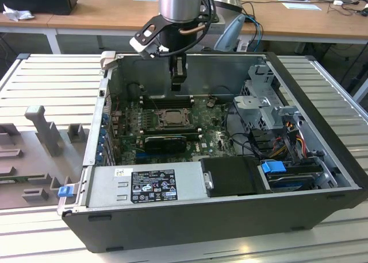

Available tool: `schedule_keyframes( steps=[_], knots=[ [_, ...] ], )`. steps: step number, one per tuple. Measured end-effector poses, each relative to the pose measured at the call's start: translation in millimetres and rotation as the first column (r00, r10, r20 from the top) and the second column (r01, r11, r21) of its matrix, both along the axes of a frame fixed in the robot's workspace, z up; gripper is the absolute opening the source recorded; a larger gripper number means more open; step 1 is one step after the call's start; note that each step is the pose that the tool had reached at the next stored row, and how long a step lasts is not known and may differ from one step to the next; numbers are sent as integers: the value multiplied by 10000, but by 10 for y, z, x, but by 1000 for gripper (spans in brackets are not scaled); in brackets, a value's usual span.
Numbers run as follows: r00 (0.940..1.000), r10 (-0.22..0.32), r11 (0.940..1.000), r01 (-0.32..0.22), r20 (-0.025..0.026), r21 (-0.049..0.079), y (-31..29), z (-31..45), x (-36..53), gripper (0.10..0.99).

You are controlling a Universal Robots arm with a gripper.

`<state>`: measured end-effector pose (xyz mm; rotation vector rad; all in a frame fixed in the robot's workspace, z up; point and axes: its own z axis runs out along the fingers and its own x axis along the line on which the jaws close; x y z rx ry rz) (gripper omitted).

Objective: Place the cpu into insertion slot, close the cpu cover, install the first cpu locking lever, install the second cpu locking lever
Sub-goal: 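Install the first cpu locking lever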

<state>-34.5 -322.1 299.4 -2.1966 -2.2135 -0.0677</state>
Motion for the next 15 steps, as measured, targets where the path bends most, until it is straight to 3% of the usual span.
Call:
schedule_keyframes(
  steps=[5,9,14,15],
  knots=[
    [9995,323,9995,-323,0,2,0,14,0,106],
    [9943,1070,9943,-1070,-1,0,0,15,0,106],
    [9780,2085,9780,-2085,-1,0,0,15,0,106],
    [9723,2339,9723,-2339,-1,-1,0,15,0,106]
  ],
)
